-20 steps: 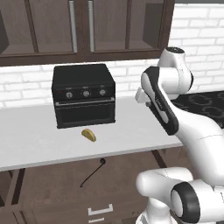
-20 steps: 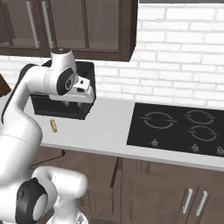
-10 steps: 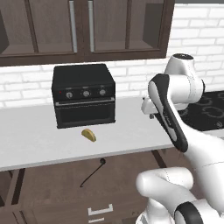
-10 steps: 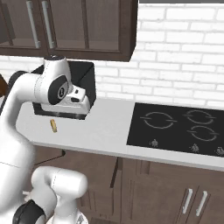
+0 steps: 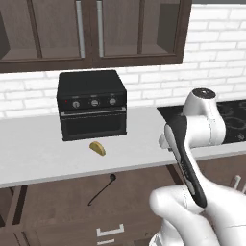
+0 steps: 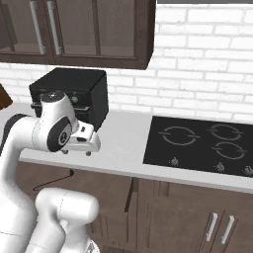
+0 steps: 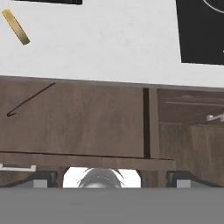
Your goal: Pick the ladle from the drawer and place it on the counter.
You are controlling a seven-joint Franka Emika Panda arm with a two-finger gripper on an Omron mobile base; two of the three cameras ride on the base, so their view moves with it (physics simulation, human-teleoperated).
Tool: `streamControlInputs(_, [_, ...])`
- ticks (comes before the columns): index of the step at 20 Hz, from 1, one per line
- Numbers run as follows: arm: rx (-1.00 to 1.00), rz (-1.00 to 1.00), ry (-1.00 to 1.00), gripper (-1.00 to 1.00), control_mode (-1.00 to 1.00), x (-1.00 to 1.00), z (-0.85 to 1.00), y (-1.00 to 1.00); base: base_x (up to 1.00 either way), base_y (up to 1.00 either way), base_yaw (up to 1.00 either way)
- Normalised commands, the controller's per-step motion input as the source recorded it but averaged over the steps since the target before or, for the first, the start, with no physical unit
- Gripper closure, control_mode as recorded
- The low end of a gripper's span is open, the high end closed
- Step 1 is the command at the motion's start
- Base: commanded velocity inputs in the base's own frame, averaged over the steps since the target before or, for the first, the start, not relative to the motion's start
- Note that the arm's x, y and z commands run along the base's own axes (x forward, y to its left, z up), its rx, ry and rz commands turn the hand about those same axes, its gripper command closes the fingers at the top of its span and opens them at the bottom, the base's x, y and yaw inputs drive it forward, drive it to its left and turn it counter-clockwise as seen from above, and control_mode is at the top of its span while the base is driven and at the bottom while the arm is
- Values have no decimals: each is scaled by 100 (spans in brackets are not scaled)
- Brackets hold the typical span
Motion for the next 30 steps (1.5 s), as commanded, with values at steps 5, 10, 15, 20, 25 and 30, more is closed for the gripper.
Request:
streamControlInputs(5, [8, -1, -3, -100, -100, -84, 0, 0, 0, 0, 0])
streamControlInputs(10, [19, -3, -11, -100, -100, -26, -4, 18, 0, 0, 0])
streamControlInputs(15, [16, -2, -22, -100, -100, -6, -1, 24, 0, 0, 0])
streamControlInputs(20, [10, -2, -13, -100, -100, 4, 0, 8, 0, 0, 0])
streamControlInputs(25, [6, -1, -5, -100, 100, -26, -1, 4, -40, 0, -1])
streamControlInputs(30, [0, 0, 0, -100, 100, 0, 0, 0, -100, 0, -2])
